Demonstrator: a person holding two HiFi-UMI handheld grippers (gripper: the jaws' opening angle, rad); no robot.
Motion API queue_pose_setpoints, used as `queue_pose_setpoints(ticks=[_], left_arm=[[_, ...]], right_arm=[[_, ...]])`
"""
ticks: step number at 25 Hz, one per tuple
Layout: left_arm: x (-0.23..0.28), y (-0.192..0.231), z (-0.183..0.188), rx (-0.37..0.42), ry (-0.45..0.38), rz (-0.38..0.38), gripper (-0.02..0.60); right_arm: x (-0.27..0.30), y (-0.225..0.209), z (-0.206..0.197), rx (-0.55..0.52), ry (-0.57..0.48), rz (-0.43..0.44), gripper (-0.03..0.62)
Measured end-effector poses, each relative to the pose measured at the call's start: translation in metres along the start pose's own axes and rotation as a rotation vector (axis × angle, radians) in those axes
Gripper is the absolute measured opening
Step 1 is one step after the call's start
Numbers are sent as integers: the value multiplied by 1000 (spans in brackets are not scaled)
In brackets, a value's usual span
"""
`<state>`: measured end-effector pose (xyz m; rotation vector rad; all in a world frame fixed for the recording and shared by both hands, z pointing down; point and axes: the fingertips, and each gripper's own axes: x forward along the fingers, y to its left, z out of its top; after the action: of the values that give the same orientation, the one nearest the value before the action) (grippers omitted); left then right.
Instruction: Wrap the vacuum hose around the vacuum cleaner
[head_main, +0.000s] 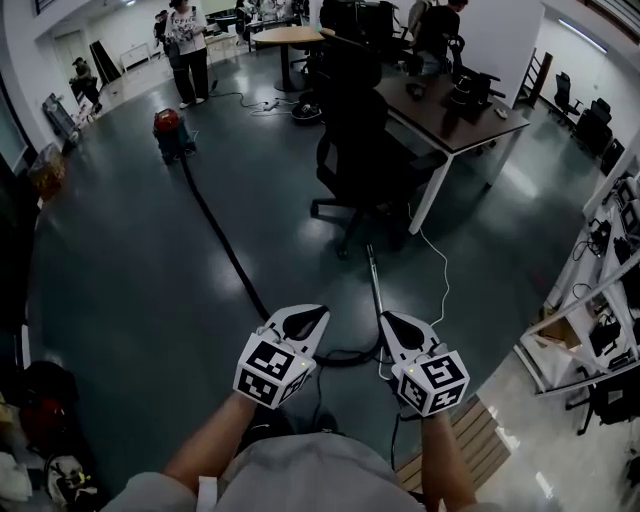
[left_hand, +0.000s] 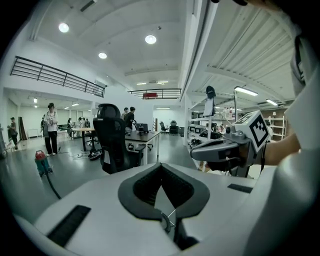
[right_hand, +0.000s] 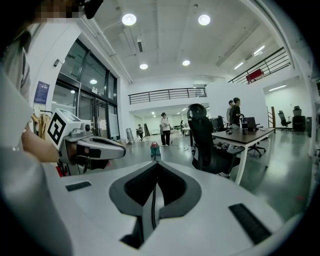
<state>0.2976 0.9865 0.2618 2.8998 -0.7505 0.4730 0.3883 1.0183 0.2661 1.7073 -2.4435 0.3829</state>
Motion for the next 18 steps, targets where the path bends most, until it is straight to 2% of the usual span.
queue_pose_setpoints(ticks=[7, 18], left_arm=[[25, 34, 5, -6, -1, -35, 8], [87, 122, 0, -34, 21, -177, 8]], right_arm=[[34, -13, 10, -9, 15, -29, 6], [123, -46, 22, 9, 68, -185, 8]])
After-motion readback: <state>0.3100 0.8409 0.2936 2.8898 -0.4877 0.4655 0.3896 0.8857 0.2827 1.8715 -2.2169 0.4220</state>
